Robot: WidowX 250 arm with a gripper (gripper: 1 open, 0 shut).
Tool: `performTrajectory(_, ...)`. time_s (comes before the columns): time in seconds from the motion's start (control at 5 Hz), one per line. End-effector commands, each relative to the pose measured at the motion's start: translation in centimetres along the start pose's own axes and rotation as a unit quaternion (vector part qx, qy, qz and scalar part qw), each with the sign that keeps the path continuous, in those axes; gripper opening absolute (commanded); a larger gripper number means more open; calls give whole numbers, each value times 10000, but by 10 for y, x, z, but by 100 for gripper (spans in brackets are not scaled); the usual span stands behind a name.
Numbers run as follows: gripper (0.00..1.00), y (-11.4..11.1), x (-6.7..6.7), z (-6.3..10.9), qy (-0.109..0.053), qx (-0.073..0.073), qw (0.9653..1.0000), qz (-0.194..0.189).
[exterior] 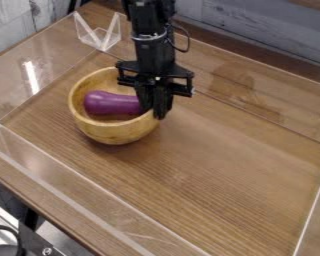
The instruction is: Put the purple eggplant in the brown bowl
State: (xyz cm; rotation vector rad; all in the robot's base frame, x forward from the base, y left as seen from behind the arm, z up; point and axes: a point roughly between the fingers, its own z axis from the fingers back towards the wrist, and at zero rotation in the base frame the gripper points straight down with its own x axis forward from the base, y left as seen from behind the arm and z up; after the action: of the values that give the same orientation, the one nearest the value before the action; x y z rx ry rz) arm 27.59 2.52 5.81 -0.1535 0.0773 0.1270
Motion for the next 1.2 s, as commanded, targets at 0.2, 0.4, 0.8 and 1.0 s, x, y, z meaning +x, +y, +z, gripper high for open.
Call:
performTrajectory(0.2,0,-10,7,28,-372,-14,9992,-112)
performTrajectory(0.4,0,-11,7,30,-361,-26,9993,-113)
performTrajectory(0.8,0,-15,6,35,-348,-47,9993,-119)
performTrajectory(1.0,0,-17,6,37,-344,-56,9993,-128)
